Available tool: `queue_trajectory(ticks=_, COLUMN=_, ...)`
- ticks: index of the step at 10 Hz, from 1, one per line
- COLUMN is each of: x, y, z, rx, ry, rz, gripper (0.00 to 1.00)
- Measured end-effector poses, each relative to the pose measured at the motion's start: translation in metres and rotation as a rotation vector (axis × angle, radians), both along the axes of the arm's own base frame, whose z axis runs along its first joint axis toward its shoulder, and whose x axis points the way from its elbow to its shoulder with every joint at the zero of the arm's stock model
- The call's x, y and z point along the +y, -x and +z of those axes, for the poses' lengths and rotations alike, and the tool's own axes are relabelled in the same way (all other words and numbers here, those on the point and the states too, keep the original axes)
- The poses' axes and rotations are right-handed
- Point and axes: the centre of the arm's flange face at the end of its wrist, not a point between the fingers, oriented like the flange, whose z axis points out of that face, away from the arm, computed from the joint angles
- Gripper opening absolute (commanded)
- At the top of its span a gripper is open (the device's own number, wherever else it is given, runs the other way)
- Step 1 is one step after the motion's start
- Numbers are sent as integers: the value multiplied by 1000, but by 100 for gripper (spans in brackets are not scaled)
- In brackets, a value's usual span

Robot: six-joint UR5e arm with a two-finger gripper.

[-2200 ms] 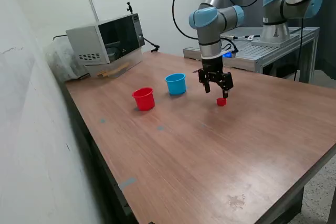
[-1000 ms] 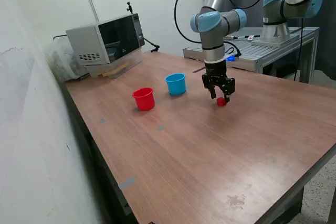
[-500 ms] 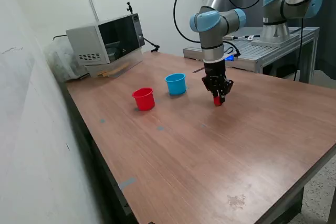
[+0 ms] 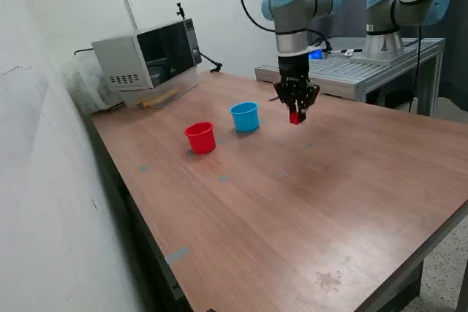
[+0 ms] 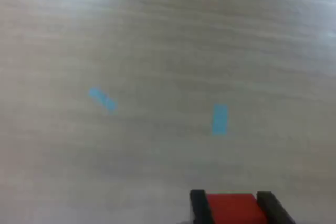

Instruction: Place red objects in the red bin, and blue objects in the blue bin.

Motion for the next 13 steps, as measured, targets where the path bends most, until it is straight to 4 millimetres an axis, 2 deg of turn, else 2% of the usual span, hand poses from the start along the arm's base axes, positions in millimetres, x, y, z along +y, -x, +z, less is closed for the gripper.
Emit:
queue_trajectory(ticks=2, x=2, y=9, z=50, rx=64, ry=1, rz=-2, gripper=0)
queue_trajectory(ticks=3, x=8, y=20, z=67, rx=89, ry=1, rz=-12, gripper=0)
queue_trajectory(ticks=5, x=45, y=52, z=83, rx=129, ry=-4, rz=-68, gripper=0)
queue_trajectory(ticks=8, x=125, y=107, z=71, rx=152, ry=-17, rz=-174, gripper=0)
queue_trajectory(ticks=9, x=145, y=120, z=64, rx=155, ry=-20, rz=-199, gripper=0)
queue_trajectory(ticks=11, x=168, y=138, z=48, rx=153, ry=-23, rz=-225, gripper=0)
queue_trajectory(ticks=13, x=181, y=150, z=31, rx=143, ry=-26, rz=-239, gripper=0)
